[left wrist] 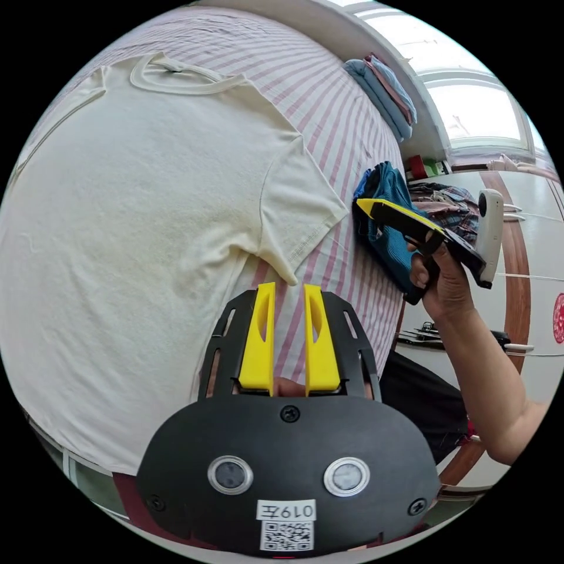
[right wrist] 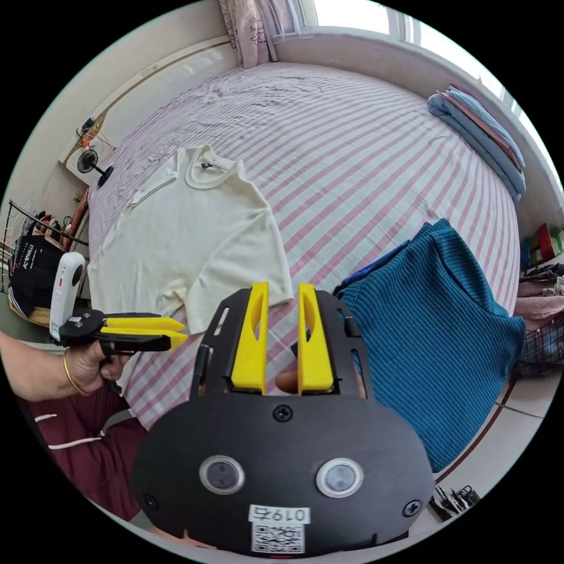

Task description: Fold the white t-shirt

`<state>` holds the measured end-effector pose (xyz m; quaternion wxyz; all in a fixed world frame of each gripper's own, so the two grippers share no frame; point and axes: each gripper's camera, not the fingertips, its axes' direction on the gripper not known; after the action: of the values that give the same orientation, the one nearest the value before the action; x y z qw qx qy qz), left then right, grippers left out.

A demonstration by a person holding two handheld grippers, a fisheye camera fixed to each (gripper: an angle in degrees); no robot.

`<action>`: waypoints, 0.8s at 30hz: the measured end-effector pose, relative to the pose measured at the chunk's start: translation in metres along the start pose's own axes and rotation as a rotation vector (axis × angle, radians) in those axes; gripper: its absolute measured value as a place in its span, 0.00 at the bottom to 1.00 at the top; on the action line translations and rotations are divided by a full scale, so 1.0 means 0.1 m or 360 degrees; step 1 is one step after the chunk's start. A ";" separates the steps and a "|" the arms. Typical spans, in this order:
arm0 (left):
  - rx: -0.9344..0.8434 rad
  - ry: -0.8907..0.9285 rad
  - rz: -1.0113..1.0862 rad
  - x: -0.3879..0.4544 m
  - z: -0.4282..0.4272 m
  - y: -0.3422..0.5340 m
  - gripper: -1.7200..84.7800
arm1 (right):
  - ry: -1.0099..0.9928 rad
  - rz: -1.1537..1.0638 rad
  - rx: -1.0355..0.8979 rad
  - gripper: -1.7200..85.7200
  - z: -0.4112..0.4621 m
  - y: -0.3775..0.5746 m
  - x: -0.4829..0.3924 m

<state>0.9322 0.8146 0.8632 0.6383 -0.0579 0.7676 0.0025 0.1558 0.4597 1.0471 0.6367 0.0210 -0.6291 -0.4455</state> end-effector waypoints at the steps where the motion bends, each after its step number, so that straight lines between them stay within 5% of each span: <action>1: 0.0013 0.0004 -0.0055 -0.05 0.07 -0.06 0.10 | -0.0035 -0.0001 -0.0024 0.12 0.05 -0.08 0.12; 24: 0.0041 0.0264 -0.0197 -0.80 0.98 -0.93 0.11 | -0.0448 -0.0066 -0.0303 0.06 0.67 -1.41 1.71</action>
<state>1.0510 0.7371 0.9301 0.5722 -0.0971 0.8127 -0.0515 -0.0071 0.3086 1.1122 0.5320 -0.0890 -0.6664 -0.5147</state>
